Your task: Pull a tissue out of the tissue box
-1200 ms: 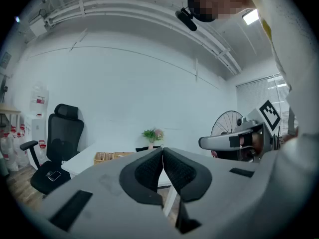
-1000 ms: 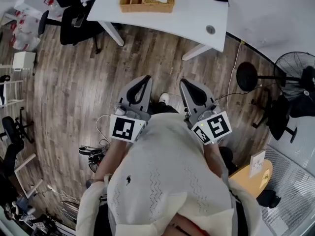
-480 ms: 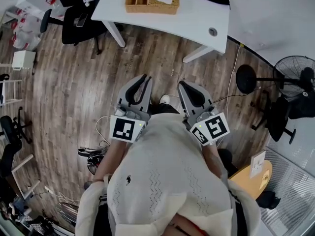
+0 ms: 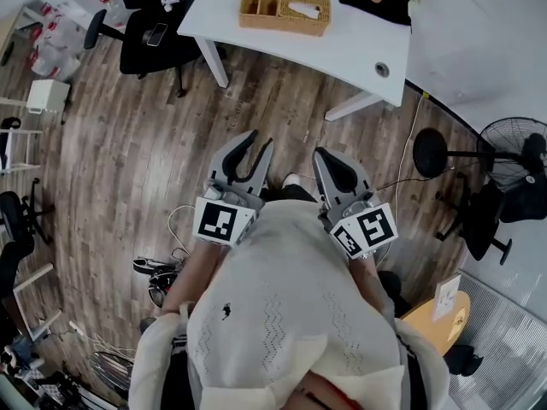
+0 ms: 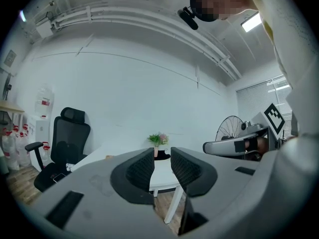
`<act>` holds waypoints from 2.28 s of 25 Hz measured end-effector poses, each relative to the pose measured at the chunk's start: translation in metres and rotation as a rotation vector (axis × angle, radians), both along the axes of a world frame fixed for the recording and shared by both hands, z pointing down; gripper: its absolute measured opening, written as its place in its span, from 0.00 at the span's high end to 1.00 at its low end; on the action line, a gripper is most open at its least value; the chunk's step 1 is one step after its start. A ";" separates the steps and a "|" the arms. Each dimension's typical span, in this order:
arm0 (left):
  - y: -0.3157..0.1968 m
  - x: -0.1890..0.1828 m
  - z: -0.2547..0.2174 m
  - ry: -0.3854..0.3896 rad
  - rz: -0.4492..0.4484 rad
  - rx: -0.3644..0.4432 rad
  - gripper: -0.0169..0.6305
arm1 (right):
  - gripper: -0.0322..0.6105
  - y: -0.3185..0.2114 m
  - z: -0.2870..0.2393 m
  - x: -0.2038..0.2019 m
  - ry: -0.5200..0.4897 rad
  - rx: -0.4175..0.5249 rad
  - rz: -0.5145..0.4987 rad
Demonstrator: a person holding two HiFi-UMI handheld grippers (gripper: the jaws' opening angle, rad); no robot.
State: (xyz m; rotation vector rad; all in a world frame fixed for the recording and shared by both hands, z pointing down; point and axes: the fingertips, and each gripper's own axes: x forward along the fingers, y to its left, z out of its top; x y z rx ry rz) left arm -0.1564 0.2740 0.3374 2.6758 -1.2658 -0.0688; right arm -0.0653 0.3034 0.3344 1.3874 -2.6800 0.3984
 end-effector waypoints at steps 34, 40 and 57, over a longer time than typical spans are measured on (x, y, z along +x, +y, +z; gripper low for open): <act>-0.088 -0.002 0.017 -0.045 -0.032 0.004 0.82 | 0.95 -0.096 0.013 0.000 0.024 -0.018 -0.076; -0.128 0.016 0.019 -0.065 -0.055 -0.006 0.82 | 0.95 -0.141 0.014 0.020 0.010 -0.022 -0.112; -0.230 0.086 0.011 -0.094 -0.141 0.003 0.82 | 0.95 -0.257 0.017 0.101 -0.001 -0.044 -0.162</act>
